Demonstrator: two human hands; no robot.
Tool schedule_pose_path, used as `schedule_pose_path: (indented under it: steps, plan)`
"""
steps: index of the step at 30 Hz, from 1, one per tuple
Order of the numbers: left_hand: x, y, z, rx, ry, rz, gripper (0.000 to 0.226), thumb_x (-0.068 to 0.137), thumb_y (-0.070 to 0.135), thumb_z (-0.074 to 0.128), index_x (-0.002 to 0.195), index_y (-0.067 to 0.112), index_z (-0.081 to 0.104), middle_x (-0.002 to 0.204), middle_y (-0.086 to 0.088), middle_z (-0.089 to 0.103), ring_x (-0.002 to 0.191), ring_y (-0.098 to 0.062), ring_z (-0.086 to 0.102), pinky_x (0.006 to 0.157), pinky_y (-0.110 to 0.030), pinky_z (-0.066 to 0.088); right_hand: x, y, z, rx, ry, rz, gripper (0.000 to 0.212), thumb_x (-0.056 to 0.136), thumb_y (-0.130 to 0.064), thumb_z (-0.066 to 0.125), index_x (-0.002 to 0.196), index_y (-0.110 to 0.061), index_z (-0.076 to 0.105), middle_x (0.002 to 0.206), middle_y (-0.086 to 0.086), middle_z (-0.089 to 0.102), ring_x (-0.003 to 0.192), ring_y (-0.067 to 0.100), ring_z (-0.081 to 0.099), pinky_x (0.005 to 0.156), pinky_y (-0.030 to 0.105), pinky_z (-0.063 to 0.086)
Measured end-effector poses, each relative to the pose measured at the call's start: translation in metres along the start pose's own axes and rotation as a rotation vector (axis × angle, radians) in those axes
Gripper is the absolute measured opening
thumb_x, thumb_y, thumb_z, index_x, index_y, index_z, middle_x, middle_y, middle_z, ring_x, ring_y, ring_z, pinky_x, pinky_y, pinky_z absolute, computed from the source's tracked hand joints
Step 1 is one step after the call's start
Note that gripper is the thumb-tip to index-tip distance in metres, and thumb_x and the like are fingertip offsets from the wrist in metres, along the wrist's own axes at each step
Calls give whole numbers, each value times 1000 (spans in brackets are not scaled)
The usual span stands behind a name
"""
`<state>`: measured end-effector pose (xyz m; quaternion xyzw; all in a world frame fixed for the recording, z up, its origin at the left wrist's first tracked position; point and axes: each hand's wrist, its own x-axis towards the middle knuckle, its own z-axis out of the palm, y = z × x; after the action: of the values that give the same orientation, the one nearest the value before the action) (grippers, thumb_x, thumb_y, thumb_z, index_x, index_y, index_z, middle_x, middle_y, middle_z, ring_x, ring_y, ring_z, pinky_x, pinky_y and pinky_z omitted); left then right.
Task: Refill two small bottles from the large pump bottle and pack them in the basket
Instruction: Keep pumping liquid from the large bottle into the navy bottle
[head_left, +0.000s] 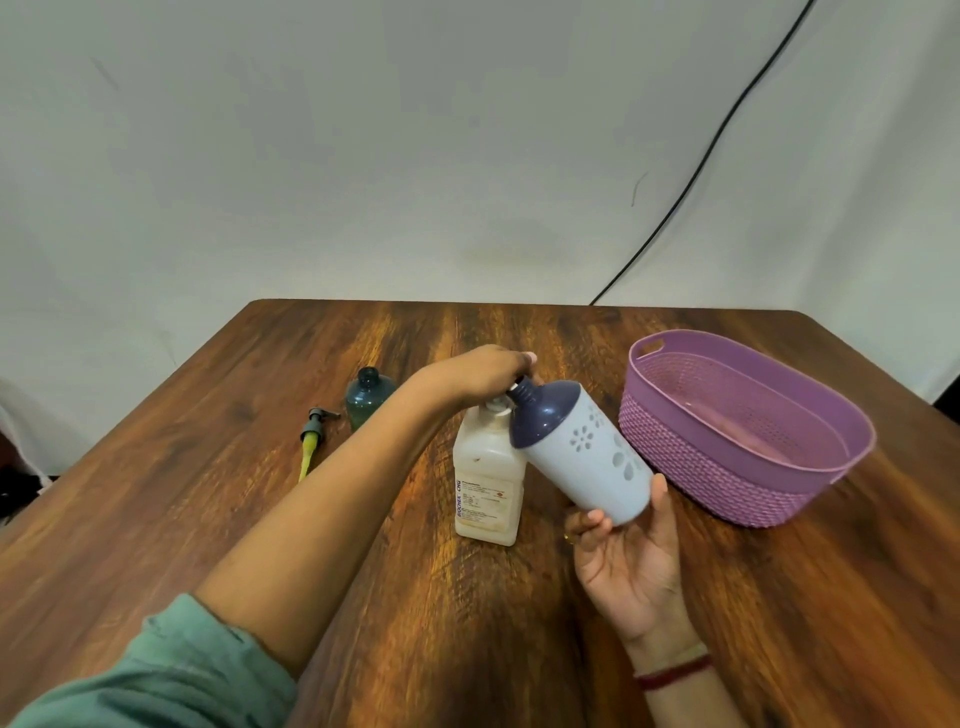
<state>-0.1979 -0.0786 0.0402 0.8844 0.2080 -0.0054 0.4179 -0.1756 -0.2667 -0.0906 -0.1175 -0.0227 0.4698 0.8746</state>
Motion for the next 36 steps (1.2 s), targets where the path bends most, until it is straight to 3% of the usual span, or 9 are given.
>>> schedule_pose_path:
  steps: [4, 7, 9, 11, 14, 20, 27, 33, 36]
  plan:
    - [-2, 1, -2, -32, -3, 0, 42, 104, 32, 30, 109, 5, 62, 104, -8, 57, 83, -13, 51, 74, -25, 39, -1, -2, 3, -2, 1, -3, 78, 30, -25, 98, 103, -10, 73, 100, 22, 65, 54, 16, 60, 42, 18, 52]
    - [0, 5, -8, 31, -30, 24, 50, 104, 39, 25, 107, 8, 64, 112, -8, 60, 98, -18, 54, 86, -30, 38, -2, -1, 5, 0, -3, -6, 83, 29, -24, 98, 106, -12, 70, 100, 22, 65, 54, 16, 60, 42, 19, 52]
    - [1, 4, -7, 20, -21, 39, 52, 104, 38, 23, 107, 7, 64, 108, -7, 60, 95, -16, 55, 82, -28, 38, -1, -1, 5, 0, -7, -1, 82, 30, -24, 98, 106, -11, 70, 100, 22, 65, 54, 17, 60, 42, 19, 53]
    - [2, -2, -2, -53, 11, 36, 47, 104, 35, 26, 97, 8, 64, 101, -7, 60, 86, -13, 53, 75, -24, 40, 0, 0, 4, 1, -5, 0, 81, 30, -24, 98, 105, -10, 71, 100, 22, 65, 54, 17, 60, 42, 19, 53]
    - [1, -6, 3, -81, 41, 20, 46, 104, 33, 27, 85, 14, 64, 99, -8, 60, 86, -16, 53, 81, -29, 40, -1, 0, 2, 14, 4, -10, 87, 30, -24, 98, 110, -12, 68, 100, 22, 65, 54, 17, 60, 42, 19, 52]
    - [-7, 7, -8, 59, -30, 26, 57, 105, 38, 19, 113, 3, 63, 110, -7, 57, 94, -15, 50, 85, -29, 34, -4, 1, 2, 0, 2, -3, 90, 28, -25, 98, 111, -13, 66, 100, 21, 64, 53, 19, 60, 42, 18, 52]
    - [-1, -3, 0, 1, 10, -16, 41, 104, 33, 28, 99, 7, 59, 105, -12, 56, 92, -19, 50, 82, -29, 37, -3, 2, -1, 12, 6, -6, 87, 31, -25, 98, 111, -14, 67, 101, 21, 64, 57, 16, 60, 44, 18, 53]
    - [-3, 6, -9, 80, -54, -6, 57, 104, 39, 21, 106, 3, 65, 119, -10, 59, 112, -24, 51, 87, -30, 33, -6, 2, -2, 6, -10, 1, 77, 31, -27, 97, 102, -11, 73, 100, 20, 65, 55, 16, 60, 44, 17, 52]
    - [0, 2, -6, 36, -19, -12, 51, 104, 37, 25, 102, 3, 64, 111, -15, 61, 97, -23, 53, 76, -29, 38, -4, 3, -3, 14, 4, -1, 83, 32, -26, 98, 108, -12, 69, 101, 20, 65, 56, 16, 60, 44, 17, 53]
